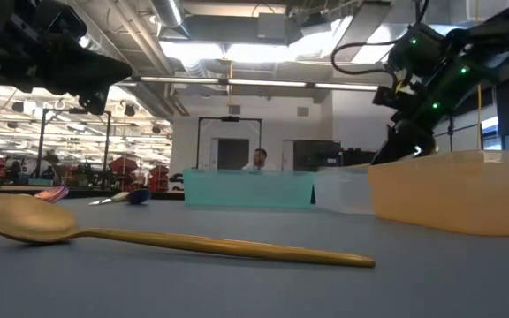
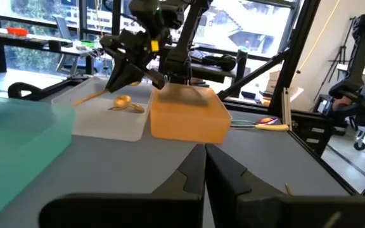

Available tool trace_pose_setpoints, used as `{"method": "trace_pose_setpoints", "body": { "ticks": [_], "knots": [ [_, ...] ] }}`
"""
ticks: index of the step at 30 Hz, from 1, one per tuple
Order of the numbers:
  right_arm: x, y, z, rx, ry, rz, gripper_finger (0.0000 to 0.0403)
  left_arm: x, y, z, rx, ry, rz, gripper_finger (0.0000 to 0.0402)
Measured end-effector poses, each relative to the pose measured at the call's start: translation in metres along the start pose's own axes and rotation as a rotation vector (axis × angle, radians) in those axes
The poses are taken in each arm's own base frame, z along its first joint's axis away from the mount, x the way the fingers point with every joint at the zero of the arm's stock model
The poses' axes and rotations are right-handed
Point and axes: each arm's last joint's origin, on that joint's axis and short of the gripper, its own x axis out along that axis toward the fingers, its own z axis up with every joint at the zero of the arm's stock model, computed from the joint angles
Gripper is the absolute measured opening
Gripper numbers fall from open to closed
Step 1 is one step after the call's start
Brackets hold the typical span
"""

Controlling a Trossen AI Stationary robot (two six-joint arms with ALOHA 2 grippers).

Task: Sort silverware by color (type)
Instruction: Put the gold spoon into the transparent bin

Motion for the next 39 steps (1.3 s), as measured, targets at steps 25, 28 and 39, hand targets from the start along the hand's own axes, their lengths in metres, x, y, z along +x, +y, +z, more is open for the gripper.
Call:
{"method": "trace_pose_setpoints", "body": {
  "ticks": [25, 28, 39],
  "knots": [
    [-0.014, -0.012, 0.040, 0.132, -0.152, 0.120, 0.0152, 0.000, 0.000, 0.002, 0.030, -0.019, 0.020, 0.0004],
    [-0.023, -0.004, 0.062, 0.215, -0.302, 0.354, 0.0165, 0.000, 0.000, 0.003, 0.028, -0.030, 0.018, 0.0004],
    [-0.025, 0.099, 0.082, 0.022, -0.471, 0.536, 0.0161, 0.000, 0.000, 0.002, 0.021, -0.026, 0.004, 0.0004]
  ]
}}
